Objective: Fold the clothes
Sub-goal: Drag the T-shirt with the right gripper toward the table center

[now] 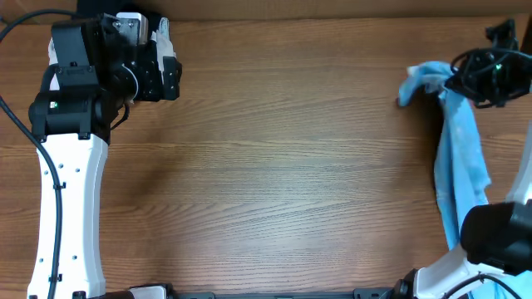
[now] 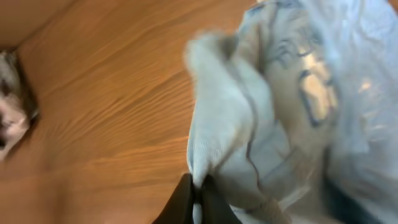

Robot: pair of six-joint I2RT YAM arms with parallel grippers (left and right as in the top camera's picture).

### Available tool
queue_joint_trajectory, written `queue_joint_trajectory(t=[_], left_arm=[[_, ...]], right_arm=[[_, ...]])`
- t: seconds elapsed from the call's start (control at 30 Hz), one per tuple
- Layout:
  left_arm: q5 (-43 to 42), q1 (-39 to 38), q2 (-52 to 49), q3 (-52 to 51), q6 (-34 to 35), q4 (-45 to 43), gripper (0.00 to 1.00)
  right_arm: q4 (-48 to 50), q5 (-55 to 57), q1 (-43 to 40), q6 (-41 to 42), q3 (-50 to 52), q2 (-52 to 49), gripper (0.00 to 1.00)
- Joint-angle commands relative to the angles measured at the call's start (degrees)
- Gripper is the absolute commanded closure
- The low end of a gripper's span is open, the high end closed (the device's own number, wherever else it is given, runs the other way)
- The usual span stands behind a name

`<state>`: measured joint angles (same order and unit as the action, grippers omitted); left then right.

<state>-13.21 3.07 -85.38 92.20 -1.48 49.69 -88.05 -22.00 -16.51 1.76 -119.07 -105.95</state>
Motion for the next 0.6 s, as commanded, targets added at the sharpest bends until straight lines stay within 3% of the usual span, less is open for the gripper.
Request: queue_joint_trajectory(t=[0.0, 0.4, 0.47, 0.5, 0.57], left_arm=[[2.2, 0.7, 0.4, 1.6, -0.3, 0.0, 0.0], [2.6, 9.8, 0.4, 1.7, 0.4, -0.3, 0.0], [2.7, 10.8, 0.4, 1.7, 0.2, -0.5, 0.0], [2.7, 11.2, 0.4, 1.7, 0.2, -0.6, 0.0], [2.7, 11.5, 0.4, 1.7, -0.2, -0.7, 0.0]], right_arm=[[-1.6, -1.7, 6.0, -1.1, -2.2, 0.4, 0.96], [0.6, -1.6, 40.0, 6.5, -2.0, 0.4, 0.96], [0.5, -0.9, 44.7, 7.1, -2.0, 0.4, 0.7], [0.3, 0.1, 46.6, 7.6, -2.0, 0.4, 0.64], [-0.5, 2.0, 48.7, 9.1, -2.0, 0.4, 0.62]])
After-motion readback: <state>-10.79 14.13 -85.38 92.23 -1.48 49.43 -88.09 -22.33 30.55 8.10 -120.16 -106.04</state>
